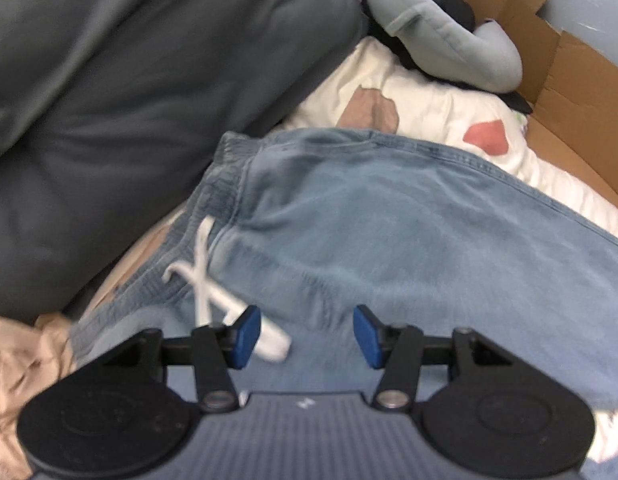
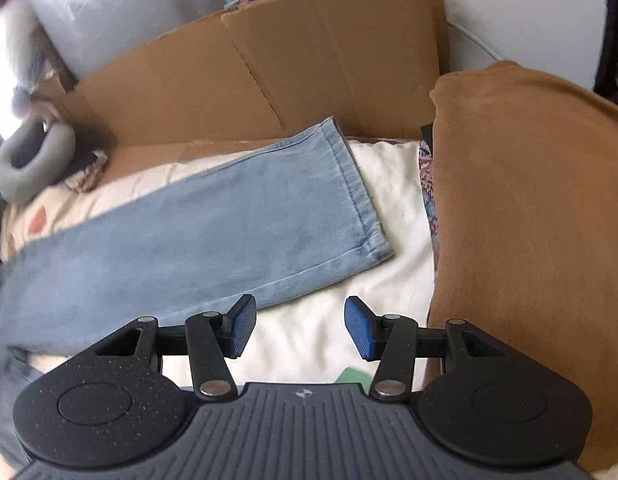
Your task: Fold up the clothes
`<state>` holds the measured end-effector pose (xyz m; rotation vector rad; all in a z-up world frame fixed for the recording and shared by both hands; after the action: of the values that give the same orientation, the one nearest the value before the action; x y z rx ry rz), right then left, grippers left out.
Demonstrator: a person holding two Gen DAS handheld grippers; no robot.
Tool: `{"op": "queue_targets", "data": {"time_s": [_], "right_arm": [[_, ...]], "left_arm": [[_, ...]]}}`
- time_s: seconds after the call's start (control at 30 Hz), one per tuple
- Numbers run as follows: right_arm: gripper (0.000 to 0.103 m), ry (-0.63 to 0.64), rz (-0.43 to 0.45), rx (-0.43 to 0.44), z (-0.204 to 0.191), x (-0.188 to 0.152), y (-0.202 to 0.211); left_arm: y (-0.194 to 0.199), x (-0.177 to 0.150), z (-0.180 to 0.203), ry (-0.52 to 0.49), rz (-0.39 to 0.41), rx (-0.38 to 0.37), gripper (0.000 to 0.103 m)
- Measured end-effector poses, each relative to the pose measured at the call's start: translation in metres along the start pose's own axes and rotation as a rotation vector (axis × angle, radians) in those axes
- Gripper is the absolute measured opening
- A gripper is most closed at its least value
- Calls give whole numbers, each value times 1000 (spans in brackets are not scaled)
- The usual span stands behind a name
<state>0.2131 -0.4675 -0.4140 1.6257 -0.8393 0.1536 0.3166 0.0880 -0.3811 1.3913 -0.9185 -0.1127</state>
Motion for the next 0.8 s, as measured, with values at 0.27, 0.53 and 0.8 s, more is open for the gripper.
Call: {"op": "queue_targets", "data": {"time_s": [0.27,0.53,0.8], "right_arm": [[56,3,-29,-9,1,-6,45],[56,11,-49,25,-9,-12,87],[56,20,-67,53,-20,-29,111]], "left_arm": [[72,-14,-27,-2,-22,0,54],[122,-30,-24,-41,-27,13,56],[152,-53,-8,-77,-29,-4,56]]}}
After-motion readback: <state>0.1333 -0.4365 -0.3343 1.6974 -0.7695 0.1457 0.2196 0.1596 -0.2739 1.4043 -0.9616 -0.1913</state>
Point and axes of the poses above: each gripper's, at about its wrist camera, not at the fingertips, and y roughly against the way its jaws point, z to its right, x to its top, the point moved 10 cm from there along -y, roughly the way its jaws point, and after that the axes turned 3 degrees about -x, right-handed, at the moved point
